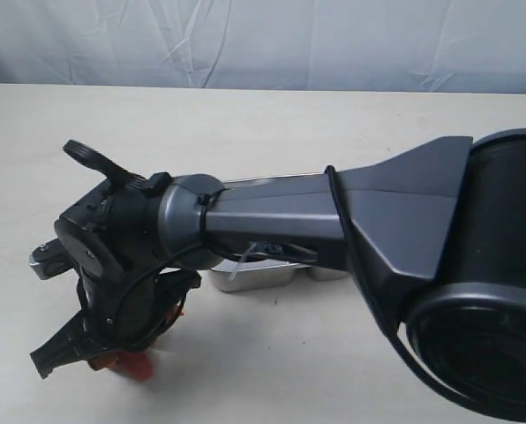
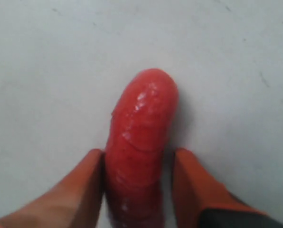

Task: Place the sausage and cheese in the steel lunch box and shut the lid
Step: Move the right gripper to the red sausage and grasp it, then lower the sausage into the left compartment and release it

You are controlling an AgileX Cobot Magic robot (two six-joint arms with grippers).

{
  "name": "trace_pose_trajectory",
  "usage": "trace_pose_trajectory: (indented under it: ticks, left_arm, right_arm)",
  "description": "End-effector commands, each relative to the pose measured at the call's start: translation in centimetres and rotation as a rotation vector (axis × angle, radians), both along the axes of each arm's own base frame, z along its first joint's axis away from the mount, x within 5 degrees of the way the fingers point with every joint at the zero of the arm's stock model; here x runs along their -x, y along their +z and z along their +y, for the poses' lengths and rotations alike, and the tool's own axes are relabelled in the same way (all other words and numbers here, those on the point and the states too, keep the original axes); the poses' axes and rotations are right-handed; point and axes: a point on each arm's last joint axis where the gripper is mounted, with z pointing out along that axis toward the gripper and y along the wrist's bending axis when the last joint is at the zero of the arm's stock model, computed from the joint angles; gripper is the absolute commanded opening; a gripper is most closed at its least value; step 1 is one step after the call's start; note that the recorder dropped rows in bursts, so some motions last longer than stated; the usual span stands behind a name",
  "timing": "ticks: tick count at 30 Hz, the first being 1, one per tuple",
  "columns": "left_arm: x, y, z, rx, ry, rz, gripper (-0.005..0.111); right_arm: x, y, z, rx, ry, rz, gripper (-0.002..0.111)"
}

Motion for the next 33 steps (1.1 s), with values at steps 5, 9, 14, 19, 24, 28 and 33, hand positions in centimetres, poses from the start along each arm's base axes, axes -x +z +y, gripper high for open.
trace_pose_trajectory:
  ticks: [5, 9, 14, 19, 24, 28, 33]
  left_arm:
    - [0.0, -0.1, 0.0, -0.014, -0.006, -0.005, 0.0]
    - [0.0, -0.1, 0.0, -0.014, -0.006, -0.005, 0.0]
    - [0.0, -0.1, 0.0, -0.014, -0.006, -0.005, 0.0]
    - [0.0, -0.1, 0.0, -0.014, -0.006, -0.005, 0.0]
    - [0.0, -0.1, 0.0, -0.014, -0.006, -0.005, 0.0]
    - [0.0, -0.1, 0.0, -0.005, -0.01, -0.005, 0.0]
    - [0.0, -0.1, 0.0, -0.012, -0.002, 0.001, 0.0]
  right_arm:
    - [0.3, 1.9, -0.1, -0.018, 0.091, -0.017, 0.0]
    - [0.2, 6.6, -0.5, -0.11, 0.113, -0.094, 0.0]
    - [-2.4, 12.0, -3.3, -0.096, 0.071, -0.269, 0.0]
    - [-8.5, 11.5, -8.1, 0.052, -0.081, -0.316, 0.0]
    - [-11.5, 8.4, -10.6, 0.056, -0.064, -0.246, 0.0]
    - [-13.1, 6.6, -11.9, 0.086, -0.087, -0.232, 0.0]
    - [-14.1, 5.1, -11.8, 0.047, -0.084, -0.267, 0.0]
